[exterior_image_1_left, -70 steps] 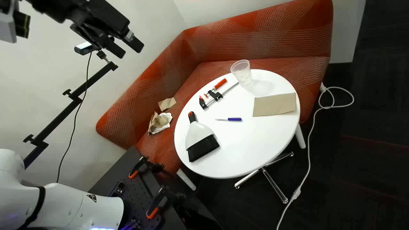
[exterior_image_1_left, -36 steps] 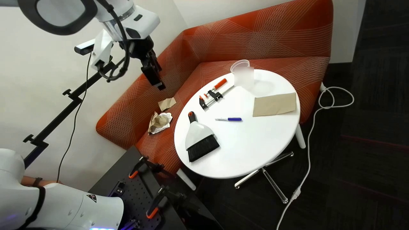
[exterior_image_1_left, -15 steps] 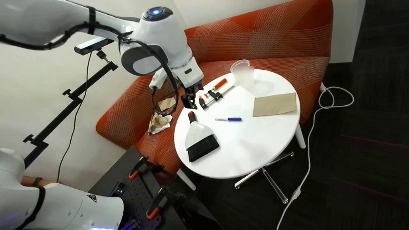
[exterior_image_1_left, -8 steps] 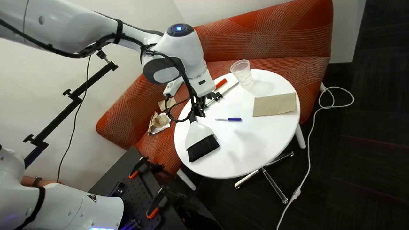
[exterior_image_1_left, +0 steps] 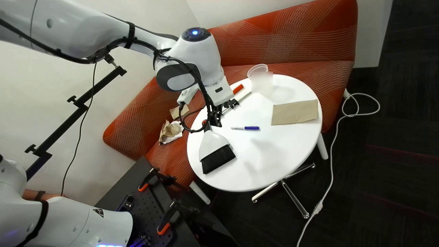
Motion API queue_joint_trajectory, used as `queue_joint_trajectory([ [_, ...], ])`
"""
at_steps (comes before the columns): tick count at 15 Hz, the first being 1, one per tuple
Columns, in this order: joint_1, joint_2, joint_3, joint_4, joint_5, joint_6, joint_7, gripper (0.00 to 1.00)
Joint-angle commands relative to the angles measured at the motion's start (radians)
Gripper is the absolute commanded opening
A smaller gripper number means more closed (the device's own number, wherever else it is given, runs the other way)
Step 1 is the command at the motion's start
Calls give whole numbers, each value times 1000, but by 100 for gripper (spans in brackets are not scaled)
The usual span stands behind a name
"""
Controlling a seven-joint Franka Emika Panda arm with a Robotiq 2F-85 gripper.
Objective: Put the blue pen inside the clear cup
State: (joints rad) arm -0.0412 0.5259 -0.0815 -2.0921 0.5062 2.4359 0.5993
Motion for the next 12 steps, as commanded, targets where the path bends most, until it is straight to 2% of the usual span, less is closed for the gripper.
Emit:
queue_joint_trajectory([
  [1, -28, 71, 7, 85, 9, -22, 2, 100],
  [12, -107, 289, 36, 322, 14, -51, -64, 100],
])
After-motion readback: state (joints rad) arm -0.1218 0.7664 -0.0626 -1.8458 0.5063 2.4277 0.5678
